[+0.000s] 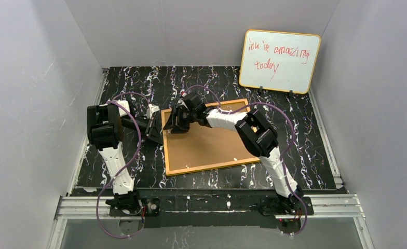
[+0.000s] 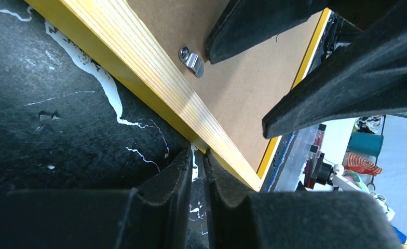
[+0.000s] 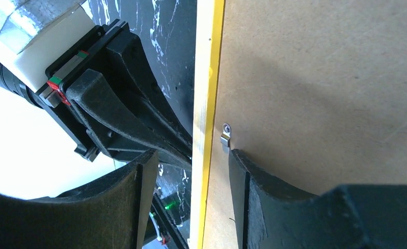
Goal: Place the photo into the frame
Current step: Install the photo frame at the center of the board.
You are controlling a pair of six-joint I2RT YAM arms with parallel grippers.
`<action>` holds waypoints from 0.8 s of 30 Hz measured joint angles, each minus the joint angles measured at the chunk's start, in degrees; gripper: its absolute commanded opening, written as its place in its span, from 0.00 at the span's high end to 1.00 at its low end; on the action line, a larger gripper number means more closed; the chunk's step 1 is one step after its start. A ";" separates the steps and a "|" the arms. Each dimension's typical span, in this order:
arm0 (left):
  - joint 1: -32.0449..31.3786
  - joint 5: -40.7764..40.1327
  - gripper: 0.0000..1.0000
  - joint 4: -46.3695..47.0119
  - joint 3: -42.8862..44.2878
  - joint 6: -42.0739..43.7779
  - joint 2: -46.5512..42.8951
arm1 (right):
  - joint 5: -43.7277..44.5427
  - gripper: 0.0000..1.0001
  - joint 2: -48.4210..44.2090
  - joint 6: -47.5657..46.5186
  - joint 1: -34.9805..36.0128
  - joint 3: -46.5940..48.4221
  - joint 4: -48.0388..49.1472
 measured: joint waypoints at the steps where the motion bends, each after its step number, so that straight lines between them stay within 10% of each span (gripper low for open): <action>1: 0.00 -0.02 0.86 0.04 0.00 -0.24 0.00 | -0.04 0.40 0.22 0.00 0.09 0.22 0.02; 24: 0.04 -0.13 0.85 0.68 -0.37 -1.11 -0.31 | -1.70 0.43 3.43 0.70 0.33 4.33 0.07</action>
